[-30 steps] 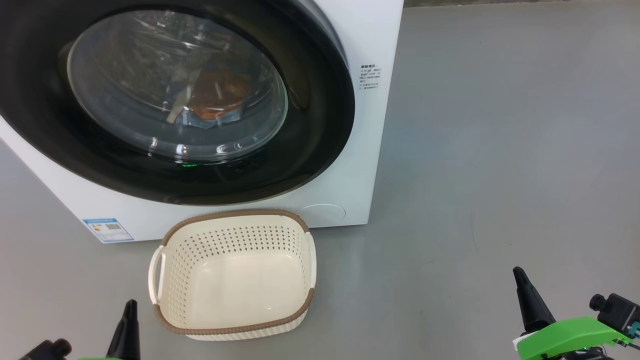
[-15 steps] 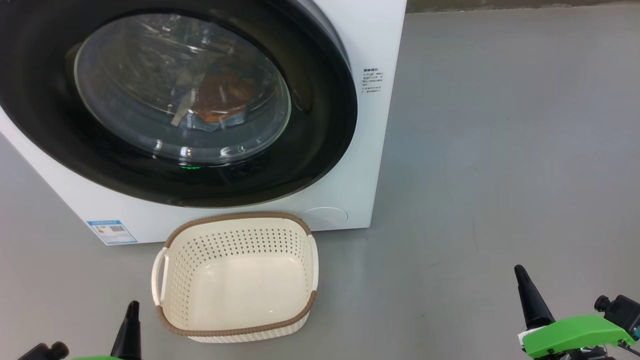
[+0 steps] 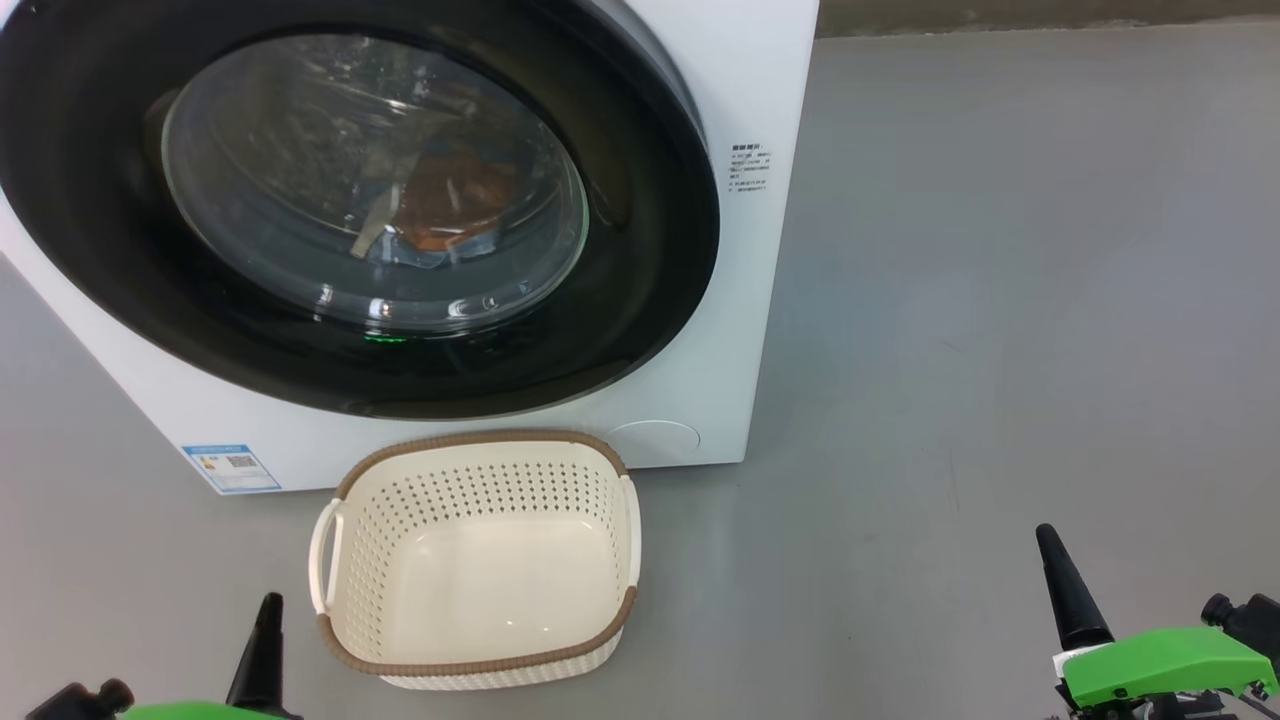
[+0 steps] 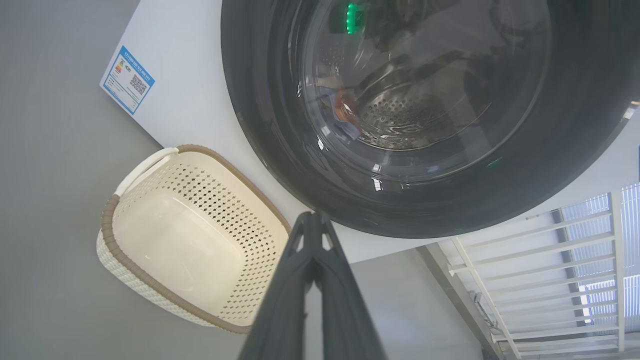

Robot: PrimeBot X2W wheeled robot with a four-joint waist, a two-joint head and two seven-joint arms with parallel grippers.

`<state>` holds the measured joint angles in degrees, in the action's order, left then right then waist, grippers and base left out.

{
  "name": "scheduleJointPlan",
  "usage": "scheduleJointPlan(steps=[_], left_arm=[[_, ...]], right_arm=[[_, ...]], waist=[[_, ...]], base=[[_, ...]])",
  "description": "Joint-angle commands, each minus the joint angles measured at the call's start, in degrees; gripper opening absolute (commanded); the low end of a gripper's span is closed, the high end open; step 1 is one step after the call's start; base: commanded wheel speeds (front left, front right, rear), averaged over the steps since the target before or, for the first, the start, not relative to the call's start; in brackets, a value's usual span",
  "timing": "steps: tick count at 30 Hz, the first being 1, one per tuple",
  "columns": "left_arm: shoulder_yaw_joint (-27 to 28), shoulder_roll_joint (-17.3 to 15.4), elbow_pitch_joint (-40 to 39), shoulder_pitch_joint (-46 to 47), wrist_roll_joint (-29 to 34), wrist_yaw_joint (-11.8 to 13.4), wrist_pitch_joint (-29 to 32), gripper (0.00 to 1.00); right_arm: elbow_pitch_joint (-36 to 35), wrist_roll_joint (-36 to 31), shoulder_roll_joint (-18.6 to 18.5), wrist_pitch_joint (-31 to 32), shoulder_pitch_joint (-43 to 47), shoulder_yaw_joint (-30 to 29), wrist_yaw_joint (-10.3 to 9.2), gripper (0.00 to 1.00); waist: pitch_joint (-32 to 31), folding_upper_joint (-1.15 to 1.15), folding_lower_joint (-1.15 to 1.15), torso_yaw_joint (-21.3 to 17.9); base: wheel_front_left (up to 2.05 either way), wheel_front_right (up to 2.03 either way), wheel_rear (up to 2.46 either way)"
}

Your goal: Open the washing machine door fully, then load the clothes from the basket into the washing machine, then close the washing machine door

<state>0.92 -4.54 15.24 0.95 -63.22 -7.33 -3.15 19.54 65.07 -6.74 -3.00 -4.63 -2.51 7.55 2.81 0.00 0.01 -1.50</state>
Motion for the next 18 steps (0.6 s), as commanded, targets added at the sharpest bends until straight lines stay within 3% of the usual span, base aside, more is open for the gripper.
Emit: scheduleJointPlan(steps=[1, 18], left_arm=[[1.7, -0.7, -1.1, 2.5, -1.5, -0.1, 0.4, 0.00], [2.8, -0.1, -1.2, 3.4, -10.5, -0.1, 3.3, 0.00]], right_arm=[[-1.7, 1.4, 0.0, 0.3, -1.2, 0.4, -0.04, 0.00], [-3.0, 9.8, 1.2, 3.2, -1.3, -0.9, -0.05, 0.00]], waist=[[-0.1, 0.00, 0.00, 0.0], [-0.9, 0.00, 0.00, 0.5]], base=[[0.00, 0.00, 0.00], [0.00, 0.00, 0.00]])
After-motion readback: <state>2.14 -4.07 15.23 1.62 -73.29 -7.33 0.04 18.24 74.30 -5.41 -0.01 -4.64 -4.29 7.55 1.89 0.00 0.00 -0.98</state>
